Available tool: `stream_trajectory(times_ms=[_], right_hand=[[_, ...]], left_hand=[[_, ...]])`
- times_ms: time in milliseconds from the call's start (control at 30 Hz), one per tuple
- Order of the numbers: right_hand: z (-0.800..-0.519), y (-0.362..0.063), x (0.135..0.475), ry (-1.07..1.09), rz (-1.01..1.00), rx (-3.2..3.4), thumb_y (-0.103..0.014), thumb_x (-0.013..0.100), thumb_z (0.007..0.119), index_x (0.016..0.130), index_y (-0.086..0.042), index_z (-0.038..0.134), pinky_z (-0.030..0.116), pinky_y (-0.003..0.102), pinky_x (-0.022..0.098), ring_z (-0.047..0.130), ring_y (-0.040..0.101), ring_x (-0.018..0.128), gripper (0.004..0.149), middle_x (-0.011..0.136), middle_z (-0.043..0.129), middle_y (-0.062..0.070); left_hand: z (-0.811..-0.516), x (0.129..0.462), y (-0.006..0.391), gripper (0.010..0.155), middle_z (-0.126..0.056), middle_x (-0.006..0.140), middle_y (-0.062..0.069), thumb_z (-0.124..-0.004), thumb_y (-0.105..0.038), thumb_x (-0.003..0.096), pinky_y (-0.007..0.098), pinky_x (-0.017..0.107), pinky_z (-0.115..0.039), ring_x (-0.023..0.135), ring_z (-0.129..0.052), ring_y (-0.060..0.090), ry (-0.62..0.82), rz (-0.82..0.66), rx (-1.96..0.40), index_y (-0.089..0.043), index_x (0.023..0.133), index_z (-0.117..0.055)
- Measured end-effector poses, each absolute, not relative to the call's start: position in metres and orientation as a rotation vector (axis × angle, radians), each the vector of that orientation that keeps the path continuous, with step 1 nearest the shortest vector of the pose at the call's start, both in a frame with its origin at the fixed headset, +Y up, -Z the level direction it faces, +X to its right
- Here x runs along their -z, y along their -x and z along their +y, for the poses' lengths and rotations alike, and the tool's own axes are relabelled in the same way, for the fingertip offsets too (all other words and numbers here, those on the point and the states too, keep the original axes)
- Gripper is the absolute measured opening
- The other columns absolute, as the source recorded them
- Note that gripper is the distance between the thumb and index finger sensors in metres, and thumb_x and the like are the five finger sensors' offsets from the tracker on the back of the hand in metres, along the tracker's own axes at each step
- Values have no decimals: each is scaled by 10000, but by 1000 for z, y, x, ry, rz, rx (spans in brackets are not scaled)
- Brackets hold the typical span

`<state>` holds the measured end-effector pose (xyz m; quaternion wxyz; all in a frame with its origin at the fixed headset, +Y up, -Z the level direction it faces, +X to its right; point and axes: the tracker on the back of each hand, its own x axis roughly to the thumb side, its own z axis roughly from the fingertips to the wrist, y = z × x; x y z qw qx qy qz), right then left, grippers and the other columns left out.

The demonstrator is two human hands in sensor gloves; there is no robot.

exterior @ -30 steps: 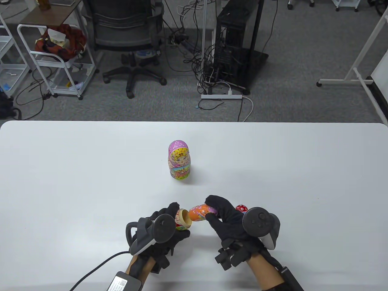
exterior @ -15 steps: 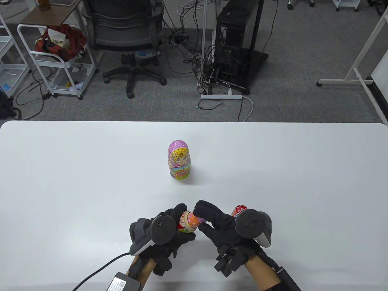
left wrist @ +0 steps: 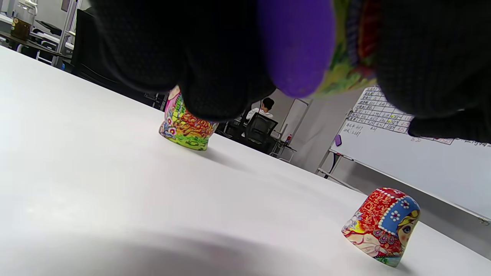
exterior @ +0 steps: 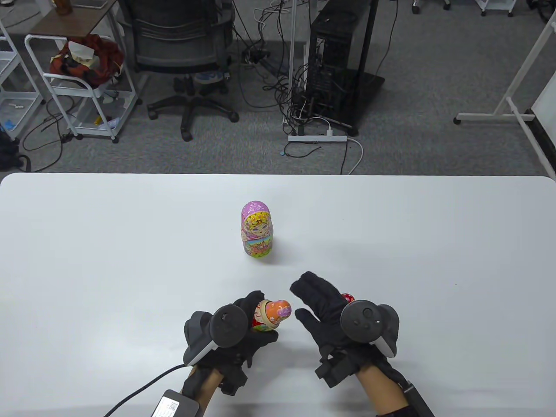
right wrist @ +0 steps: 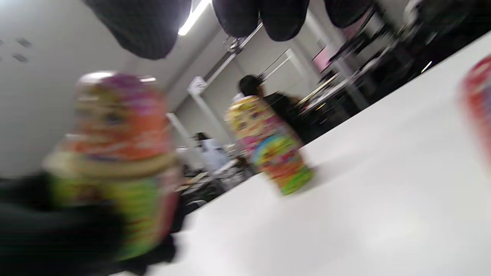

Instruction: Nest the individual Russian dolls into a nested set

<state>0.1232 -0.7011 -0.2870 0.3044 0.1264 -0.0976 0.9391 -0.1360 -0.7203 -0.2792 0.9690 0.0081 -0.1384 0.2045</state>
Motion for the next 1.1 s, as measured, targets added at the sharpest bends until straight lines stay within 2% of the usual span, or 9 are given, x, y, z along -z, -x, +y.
stream_trajectory(times_ms=[100,167,233,400,533,633,800,1000,1100], right_hand=[[-710,-136,295,-117,-261,-2823,-492,483,751,1006,-483,401,576,513,722,576,319,994,629,1144,404,56],[-722,-140,301,4,-146,-3000,-557,454,768,1011,-504,325,627,494,679,629,328,943,714,1143,399,107],[-734,-144,306,50,0,-3051,-578,460,749,1015,-503,285,653,499,652,667,343,918,727,1141,402,150],[-751,-151,313,108,203,-2998,-542,493,717,1003,-501,231,675,527,629,729,379,892,706,1137,399,211],[-760,-158,318,132,305,-2934,-499,512,704,1002,-514,267,677,518,634,750,358,887,656,1134,459,162],[-763,-160,320,146,282,-2837,-475,501,735,996,-505,362,696,502,617,783,341,855,621,1104,526,132],[-761,-159,320,145,236,-2849,-469,489,754,996,-479,412,721,473,615,817,327,826,612,1078,577,144],[-745,-157,317,66,128,-2670,-471,483,752,995,-461,415,731,465,609,826,319,811,613,1065,585,148],[-734,-154,312,-41,57,-2477,-475,479,754,999,-437,425,740,464,599,845,311,784,617,1045,608,161]], left_hand=[[-720,279,136,945,-797,966,37,-862,-683,321,429,578,-824,761,-945,179,-22,-269,-416,-209,1053,-499],[-719,279,138,946,-794,966,40,-860,-679,321,428,579,-823,762,-943,180,-28,-259,-423,-202,1051,-494],[-719,279,139,945,-793,967,42,-859,-679,323,429,577,-824,762,-943,181,-38,-250,-436,-199,1051,-493],[-719,280,140,941,-791,969,42,-856,-678,326,430,575,-824,761,-944,182,-39,-246,-431,-202,1052,-492],[-720,280,139,941,-792,969,43,-856,-678,326,429,576,-824,761,-944,181,-34,-251,-410,-204,1052,-493],[-720,280,139,939,-793,969,41,-856,-679,326,429,576,-824,761,-944,181,-30,-255,-407,-206,1052,-494],[-720,281,138,939,-793,970,41,-856,-680,326,429,576,-824,761,-945,182,-31,-256,-394,-208,1053,-495],[-721,282,140,938,-791,972,42,-849,-682,330,431,576,-824,764,-944,182,-27,-247,-381,-212,1057,-488],[-723,282,141,934,-764,990,52,-840,-669,345,435,582,-817,780,-930,188,-21,-239,-388,-214,1065,-458]])
